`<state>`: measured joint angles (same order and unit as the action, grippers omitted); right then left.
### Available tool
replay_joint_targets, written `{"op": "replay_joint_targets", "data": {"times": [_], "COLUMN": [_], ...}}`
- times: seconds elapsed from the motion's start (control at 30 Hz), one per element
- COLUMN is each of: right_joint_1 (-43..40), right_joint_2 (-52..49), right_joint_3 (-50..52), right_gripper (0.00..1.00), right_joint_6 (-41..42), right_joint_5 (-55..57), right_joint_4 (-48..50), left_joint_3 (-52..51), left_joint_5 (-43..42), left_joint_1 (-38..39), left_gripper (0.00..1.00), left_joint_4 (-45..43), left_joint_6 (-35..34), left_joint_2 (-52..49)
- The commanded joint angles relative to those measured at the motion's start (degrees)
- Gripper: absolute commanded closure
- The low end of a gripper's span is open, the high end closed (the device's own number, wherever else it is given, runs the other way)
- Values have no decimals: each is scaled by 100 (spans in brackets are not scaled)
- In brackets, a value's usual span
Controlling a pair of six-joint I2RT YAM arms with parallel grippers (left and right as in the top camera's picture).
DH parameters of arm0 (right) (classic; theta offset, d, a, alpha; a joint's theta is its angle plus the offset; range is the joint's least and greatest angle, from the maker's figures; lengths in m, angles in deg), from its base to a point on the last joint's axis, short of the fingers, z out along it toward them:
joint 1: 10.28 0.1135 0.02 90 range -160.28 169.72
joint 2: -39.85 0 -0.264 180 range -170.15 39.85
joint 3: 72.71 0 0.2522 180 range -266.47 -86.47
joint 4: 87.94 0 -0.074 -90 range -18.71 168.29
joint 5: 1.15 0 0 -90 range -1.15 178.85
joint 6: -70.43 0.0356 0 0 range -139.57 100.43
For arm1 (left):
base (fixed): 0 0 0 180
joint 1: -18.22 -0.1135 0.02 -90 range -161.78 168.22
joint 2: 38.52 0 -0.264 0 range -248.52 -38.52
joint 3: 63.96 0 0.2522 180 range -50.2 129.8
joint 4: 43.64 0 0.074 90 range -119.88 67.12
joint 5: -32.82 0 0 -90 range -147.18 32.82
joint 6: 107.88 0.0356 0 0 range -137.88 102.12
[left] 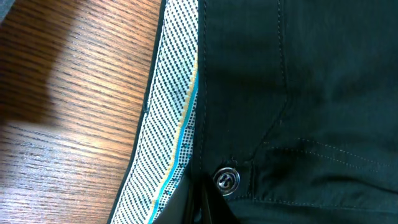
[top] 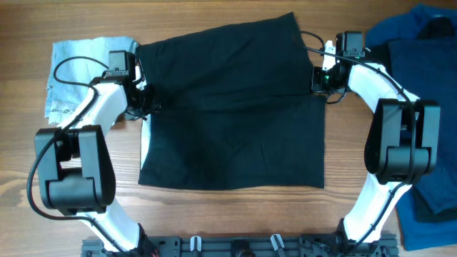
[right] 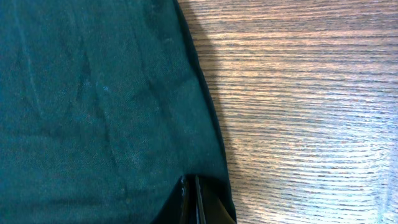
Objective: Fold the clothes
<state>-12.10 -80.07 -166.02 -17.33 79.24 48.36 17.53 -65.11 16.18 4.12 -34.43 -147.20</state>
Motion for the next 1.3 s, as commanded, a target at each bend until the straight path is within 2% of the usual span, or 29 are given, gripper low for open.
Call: {"op": "replay_joint_targets", "data": {"times": [0.0,0.2,0.27,0.33,0.4,0.53,0.63,0.7,0.73,1.0,1.27], "right_joint_1": [-9,-9,-9,-9,-9,-9,-9,-9,-9,-9,-9], "right_joint_2": [-267,-249,-144,44,319,970,964,922,905,656,479], "right_joint_3": [55,33,-70,-179,-280,-323,-321,-240,-175,282,678], "right_gripper": [95,95,93,85,77,64,59,60,66,94,96], "right_joint_6": [-72,-11,-11,-13,-13,98,96,94,90,236,227], "right_joint_5": [232,203,205,208,205,210,212,221,267,501,446], "right_joint_4": [-55,-9,-9,-28,-179,-1189,-1655,-1668,-1606,-1207,-857], "left_joint_3": [-22,-31,2,146,306,350,348,323,289,72,72], "left_joint_5": [568,560,494,431,413,-216,-382,-498,-588,-686,-570], "left_joint_1": [-70,-70,-70,-70,-70,-85,-85,-85,-85,-85,-85], "left_gripper": [95,89,90,88,82,69,68,68,68,69,69], "left_joint_4": [37,-37,-166,-120,136,1132,1517,1622,1615,1488,1491], "left_joint_6": [116,114,114,116,114,116,120,118,118,118,120], "left_joint_2": [94,46,48,79,181,229,188,162,162,96,96]}}
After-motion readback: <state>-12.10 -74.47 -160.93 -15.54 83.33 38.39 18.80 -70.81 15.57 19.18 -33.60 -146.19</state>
